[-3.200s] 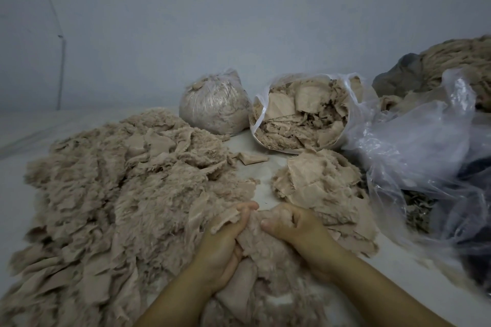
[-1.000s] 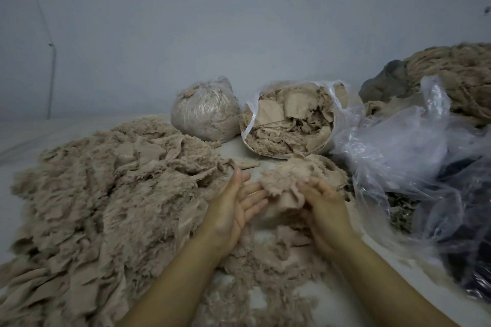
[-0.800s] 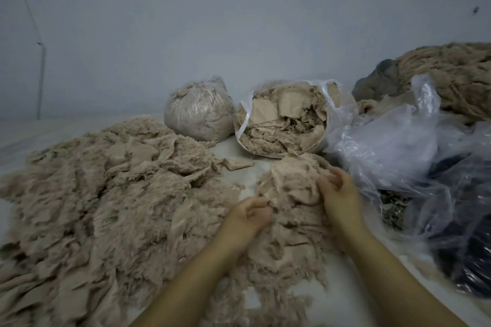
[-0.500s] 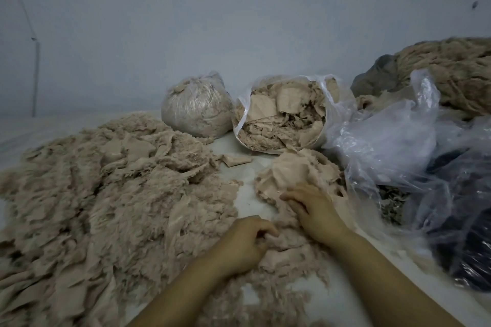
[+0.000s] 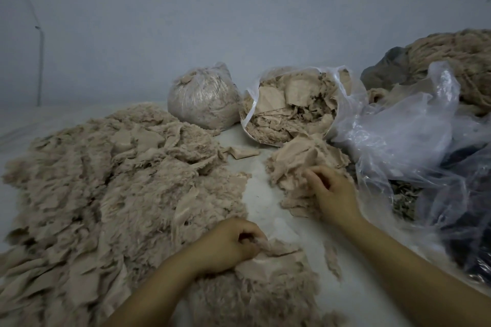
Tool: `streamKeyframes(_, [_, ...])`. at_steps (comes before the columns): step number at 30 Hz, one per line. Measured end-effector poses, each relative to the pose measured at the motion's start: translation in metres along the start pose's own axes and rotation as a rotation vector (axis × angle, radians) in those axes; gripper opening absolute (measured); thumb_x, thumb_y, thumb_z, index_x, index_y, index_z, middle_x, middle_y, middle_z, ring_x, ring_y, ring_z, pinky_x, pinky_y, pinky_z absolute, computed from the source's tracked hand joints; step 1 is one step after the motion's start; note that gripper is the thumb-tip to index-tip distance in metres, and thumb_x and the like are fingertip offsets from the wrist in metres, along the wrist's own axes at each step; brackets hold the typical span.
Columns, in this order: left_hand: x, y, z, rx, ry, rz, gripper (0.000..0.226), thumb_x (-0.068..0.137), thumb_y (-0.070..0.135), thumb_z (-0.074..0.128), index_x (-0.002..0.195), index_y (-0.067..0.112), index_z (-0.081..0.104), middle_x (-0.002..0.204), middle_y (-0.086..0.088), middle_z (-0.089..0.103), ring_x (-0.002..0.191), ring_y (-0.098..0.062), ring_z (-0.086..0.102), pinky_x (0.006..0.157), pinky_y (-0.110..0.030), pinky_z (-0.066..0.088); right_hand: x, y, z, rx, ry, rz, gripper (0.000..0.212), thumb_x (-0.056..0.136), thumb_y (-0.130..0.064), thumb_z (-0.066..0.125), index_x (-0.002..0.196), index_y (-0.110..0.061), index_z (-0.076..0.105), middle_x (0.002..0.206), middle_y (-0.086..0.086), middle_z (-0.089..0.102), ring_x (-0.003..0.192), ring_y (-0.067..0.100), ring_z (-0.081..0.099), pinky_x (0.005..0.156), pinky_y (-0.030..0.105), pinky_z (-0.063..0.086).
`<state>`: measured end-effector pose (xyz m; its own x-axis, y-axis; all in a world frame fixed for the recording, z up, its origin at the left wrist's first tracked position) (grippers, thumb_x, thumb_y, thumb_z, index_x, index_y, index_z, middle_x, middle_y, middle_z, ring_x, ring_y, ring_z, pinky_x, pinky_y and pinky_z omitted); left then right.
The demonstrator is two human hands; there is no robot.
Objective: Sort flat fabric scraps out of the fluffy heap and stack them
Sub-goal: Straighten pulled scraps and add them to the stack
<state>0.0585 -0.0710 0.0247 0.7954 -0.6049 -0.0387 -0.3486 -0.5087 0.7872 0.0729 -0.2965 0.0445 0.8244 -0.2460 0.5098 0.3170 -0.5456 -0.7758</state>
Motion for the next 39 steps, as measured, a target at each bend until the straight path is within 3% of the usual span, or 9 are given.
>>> streamKeyframes(7, [-0.002, 0.009, 0.003, -0.320, 0.095, 0.038, 0.020, 0.098, 0.012, 0.046, 0.091, 0.017, 0.064, 0.068, 0.010, 0.065, 0.067, 0.000, 0.061, 0.064, -0.013, 0.046, -0.057, -0.018, 0.023, 0.564, -0.458, 0.412, 0.031, 0.086, -0.045, 0.060, 0.087, -0.013, 0.065, 0.066, 0.004, 0.065, 0.044, 0.015, 0.053, 0.038, 0.021, 0.040])
streamKeyframes(12, [-0.004, 0.011, 0.005, -0.401, 0.198, 0.054, 0.020, 0.092, 0.032, 0.053, 0.090, 0.016, 0.064, 0.076, 0.005, 0.065, 0.070, -0.004, 0.062, 0.065, -0.015, 0.049, -0.059, -0.035, 0.034, -0.081, -0.788, 0.035, 0.044, 0.063, -0.050, 0.079, 0.100, -0.045, 0.056, 0.097, -0.016, 0.060, 0.084, 0.001, 0.057, 0.074, 0.021, 0.049])
streamKeyframes(14, [-0.006, 0.005, 0.008, -0.373, 0.151, 0.029, 0.028, 0.079, 0.045, 0.069, 0.095, 0.023, 0.063, 0.085, 0.009, 0.065, 0.078, -0.002, 0.060, 0.071, -0.014, 0.048, -0.056, -0.033, 0.036, -0.094, -0.684, -0.009, 0.019, 0.078, -0.026, 0.074, 0.081, -0.038, 0.059, 0.081, -0.013, 0.060, 0.073, 0.007, 0.057, 0.069, 0.032, 0.048])
streamKeyframes(17, [-0.007, -0.006, 0.009, -0.252, 0.217, -0.004, 0.032, 0.074, 0.029, 0.079, 0.097, 0.032, 0.058, 0.095, 0.008, 0.060, 0.081, 0.002, 0.057, 0.073, -0.014, 0.047, -0.052, -0.024, 0.034, 0.208, -0.501, 0.190, 0.042, 0.092, -0.018, 0.061, 0.053, -0.032, 0.055, 0.054, -0.016, 0.051, 0.052, 0.002, 0.046, 0.056, 0.022, 0.039])
streamKeyframes(21, [-0.007, -0.008, 0.010, -0.666, 0.269, -0.024, 0.019, 0.084, 0.006, 0.068, 0.094, 0.020, 0.063, 0.094, -0.001, 0.066, 0.075, -0.010, 0.064, 0.067, -0.024, 0.050, -0.055, -0.022, 0.036, 0.381, -0.540, 0.255, 0.011, 0.077, -0.046, 0.071, 0.084, -0.040, 0.065, 0.084, -0.022, 0.062, 0.081, 0.001, 0.057, 0.069, 0.014, 0.043])
streamKeyframes(24, [-0.008, -0.006, 0.014, -0.664, 0.245, -0.065, 0.017, 0.088, 0.008, 0.062, 0.096, 0.023, 0.064, 0.092, -0.005, 0.064, 0.059, -0.010, 0.057, 0.057, -0.025, 0.044, -0.059, -0.020, 0.039, 0.230, -0.616, 0.131, 0.046, 0.068, -0.041, 0.083, 0.105, -0.047, 0.058, 0.109, -0.021, 0.060, 0.092, 0.003, 0.059, 0.076, 0.012, 0.046])
streamKeyframes(28, [-0.009, -0.002, 0.014, -0.534, 0.344, -0.072, 0.013, 0.088, 0.023, 0.064, 0.100, 0.028, 0.065, 0.090, 0.004, 0.065, 0.070, -0.004, 0.062, 0.060, -0.018, 0.049, -0.062, -0.025, 0.044, 0.292, -0.439, 0.081, 0.009, 0.086, -0.020, 0.070, 0.081, -0.025, 0.064, 0.075, -0.012, 0.064, 0.072, 0.006, 0.059, 0.069, 0.020, 0.046])
streamKeyframes(34, [-0.013, -0.001, 0.011, -0.648, 0.318, -0.139, 0.025, 0.080, -0.004, 0.064, 0.092, 0.017, 0.069, 0.091, -0.002, 0.069, 0.072, -0.015, 0.066, 0.064, -0.024, 0.053, -0.060, -0.021, 0.034, 0.478, -0.219, 0.351, 0.018, 0.093, -0.015, 0.060, 0.075, -0.013, 0.060, 0.059, -0.006, 0.058, 0.056, 0.010, 0.052, 0.052, 0.021, 0.044])
streamKeyframes(39, [-0.012, 0.011, 0.017, -0.663, 0.243, -0.067, 0.022, 0.078, 0.028, 0.070, 0.087, 0.008, 0.065, 0.083, -0.007, 0.065, 0.079, -0.018, 0.060, 0.072, -0.031, 0.048, -0.067, -0.036, 0.044, 0.464, -0.327, 0.223, 0.019, 0.096, -0.017, 0.054, 0.078, -0.017, 0.057, 0.060, -0.014, 0.055, 0.059, 0.003, 0.049, 0.059, 0.016, 0.042])
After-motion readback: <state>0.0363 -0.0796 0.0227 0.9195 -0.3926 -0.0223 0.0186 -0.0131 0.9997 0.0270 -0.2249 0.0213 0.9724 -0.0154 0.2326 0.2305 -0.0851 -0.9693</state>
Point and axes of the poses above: each hand's wrist, its own x-axis towards the middle knuckle, its own z-axis out of the palm, y = z × x, the point moved 3 cm from there along x, towards the middle knuckle
